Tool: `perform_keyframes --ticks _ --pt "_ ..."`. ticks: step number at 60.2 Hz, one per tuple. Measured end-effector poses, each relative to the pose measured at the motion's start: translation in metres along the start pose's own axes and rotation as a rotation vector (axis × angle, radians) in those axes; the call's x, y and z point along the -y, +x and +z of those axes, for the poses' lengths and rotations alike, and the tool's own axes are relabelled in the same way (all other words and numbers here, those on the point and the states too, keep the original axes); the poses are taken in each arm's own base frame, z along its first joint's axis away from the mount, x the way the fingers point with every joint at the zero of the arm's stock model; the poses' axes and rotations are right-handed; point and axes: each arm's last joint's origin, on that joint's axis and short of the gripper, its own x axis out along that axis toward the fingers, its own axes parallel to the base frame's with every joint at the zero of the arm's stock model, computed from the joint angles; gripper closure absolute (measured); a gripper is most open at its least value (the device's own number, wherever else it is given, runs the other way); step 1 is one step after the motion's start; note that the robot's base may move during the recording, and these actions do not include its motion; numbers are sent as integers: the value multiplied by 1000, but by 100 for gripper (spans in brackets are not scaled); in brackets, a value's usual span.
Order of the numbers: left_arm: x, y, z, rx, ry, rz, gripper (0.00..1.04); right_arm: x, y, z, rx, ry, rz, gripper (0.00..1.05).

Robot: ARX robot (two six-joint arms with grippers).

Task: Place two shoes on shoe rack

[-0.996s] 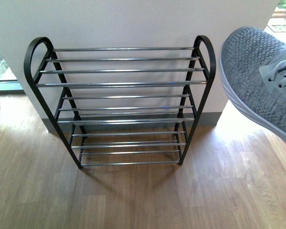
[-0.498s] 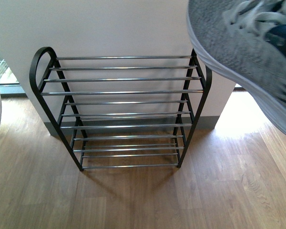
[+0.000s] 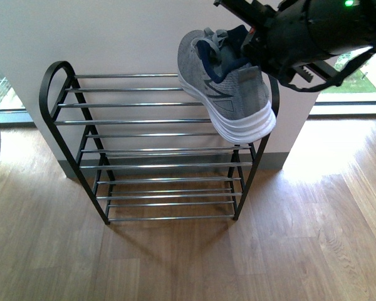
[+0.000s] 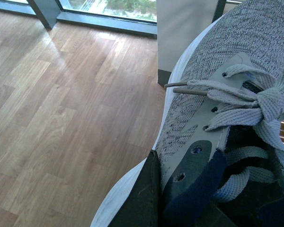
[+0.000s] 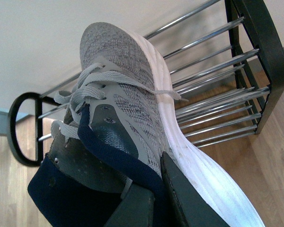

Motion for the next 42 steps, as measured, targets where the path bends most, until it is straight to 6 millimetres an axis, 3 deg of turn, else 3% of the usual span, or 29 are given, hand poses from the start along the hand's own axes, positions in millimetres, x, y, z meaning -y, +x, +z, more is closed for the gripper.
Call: perform_keyframes --ticks 13,24,42 --pt "0 0 0 0 0 0 103 -8 43 9 25 81 -111 103" --pt "0 0 0 0 0 0 103 0 76 19 96 137 -215 103" --pt "0 0 0 0 0 0 103 10 106 28 147 174 -244 103"
